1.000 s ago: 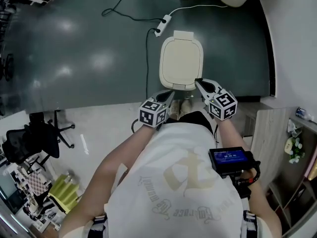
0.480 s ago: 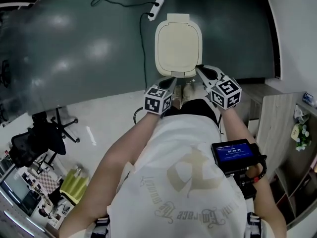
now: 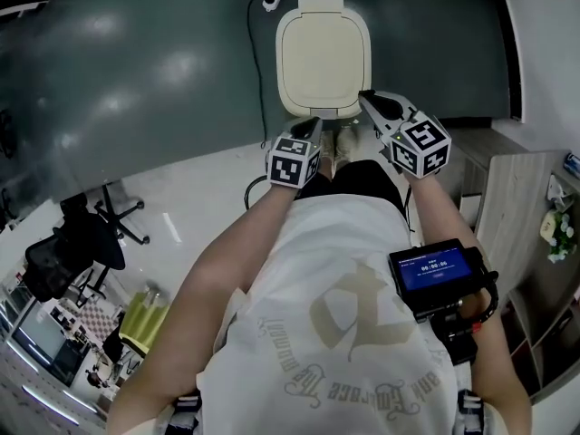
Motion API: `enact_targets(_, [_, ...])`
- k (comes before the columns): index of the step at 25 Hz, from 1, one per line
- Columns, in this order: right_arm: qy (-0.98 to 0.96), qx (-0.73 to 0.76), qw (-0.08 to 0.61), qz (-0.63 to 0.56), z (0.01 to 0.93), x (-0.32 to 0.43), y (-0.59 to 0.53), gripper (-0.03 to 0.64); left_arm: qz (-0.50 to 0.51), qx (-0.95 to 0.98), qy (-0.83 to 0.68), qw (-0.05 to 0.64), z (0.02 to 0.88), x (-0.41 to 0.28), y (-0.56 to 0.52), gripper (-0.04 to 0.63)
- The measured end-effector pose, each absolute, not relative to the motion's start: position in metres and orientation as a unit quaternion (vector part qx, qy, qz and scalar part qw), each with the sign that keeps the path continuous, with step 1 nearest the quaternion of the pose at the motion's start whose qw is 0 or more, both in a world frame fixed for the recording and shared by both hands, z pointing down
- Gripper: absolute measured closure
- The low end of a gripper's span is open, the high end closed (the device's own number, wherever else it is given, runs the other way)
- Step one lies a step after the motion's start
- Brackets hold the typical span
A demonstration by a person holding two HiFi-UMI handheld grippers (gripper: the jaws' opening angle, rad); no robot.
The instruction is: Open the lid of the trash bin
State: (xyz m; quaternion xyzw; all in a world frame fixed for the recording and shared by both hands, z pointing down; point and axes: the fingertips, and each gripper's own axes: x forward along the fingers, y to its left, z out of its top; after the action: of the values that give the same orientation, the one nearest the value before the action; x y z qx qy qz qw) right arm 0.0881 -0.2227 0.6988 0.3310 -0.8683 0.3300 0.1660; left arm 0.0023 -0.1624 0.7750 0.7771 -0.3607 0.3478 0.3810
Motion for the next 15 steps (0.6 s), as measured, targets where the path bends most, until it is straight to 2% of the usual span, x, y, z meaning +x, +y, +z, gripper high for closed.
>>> enact_targets(15, [-0.859,0.339,0.173,0.342,0.711,0.096,-0.214,0.612,0.368,0.760,-0.375,0.382,0.791,0.001,-0.168,0.580])
